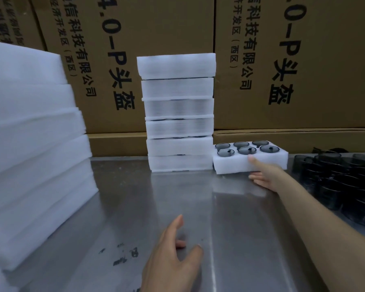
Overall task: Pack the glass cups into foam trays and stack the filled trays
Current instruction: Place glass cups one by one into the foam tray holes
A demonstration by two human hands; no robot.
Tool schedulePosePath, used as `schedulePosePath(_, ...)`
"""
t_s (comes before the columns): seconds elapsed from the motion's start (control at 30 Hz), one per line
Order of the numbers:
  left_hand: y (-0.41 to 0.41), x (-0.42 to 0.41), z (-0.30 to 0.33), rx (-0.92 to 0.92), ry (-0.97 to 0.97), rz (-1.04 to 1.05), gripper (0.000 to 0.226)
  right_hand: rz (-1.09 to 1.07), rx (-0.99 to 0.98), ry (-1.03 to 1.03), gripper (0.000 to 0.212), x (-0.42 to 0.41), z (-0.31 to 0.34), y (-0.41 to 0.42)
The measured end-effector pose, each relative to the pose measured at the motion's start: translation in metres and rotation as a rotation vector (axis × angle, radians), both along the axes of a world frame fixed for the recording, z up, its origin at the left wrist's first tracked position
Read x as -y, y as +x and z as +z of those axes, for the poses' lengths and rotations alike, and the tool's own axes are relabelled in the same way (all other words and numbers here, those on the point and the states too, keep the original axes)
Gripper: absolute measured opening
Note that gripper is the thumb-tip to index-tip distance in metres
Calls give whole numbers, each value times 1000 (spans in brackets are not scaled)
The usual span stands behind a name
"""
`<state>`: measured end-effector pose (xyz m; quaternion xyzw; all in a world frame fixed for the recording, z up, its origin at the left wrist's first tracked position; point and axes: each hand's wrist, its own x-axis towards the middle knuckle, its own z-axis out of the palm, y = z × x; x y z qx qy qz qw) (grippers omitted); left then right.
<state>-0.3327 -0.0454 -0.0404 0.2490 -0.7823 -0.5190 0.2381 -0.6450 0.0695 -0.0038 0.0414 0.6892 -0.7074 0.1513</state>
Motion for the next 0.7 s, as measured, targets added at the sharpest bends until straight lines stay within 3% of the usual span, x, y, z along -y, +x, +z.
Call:
schedulePosePath(0.1, 1, 0, 0, -7, 1, 3, 71, -11, -93, 331, 42, -4, -6, -4)
schedulePosePath(0.2, 1, 0, -1, -2, -3, -4, 64, 23, -241, 484, 45, 2, -11, -5)
schedulePosePath(0.37, 1, 0, -1, 24, -41, 6, 61, 7, -648, 858, 33, 13, -26, 4)
schedulePosePath(0.5, 1, 1, -2, 35, -59, 12, 60, 89, -774, 997, 23, 18, -28, 7)
schedulePosePath(0.7, 2, 0, 0, 56, -91, 21, 61, 277, -848, 1168, 43, 21, -32, 7)
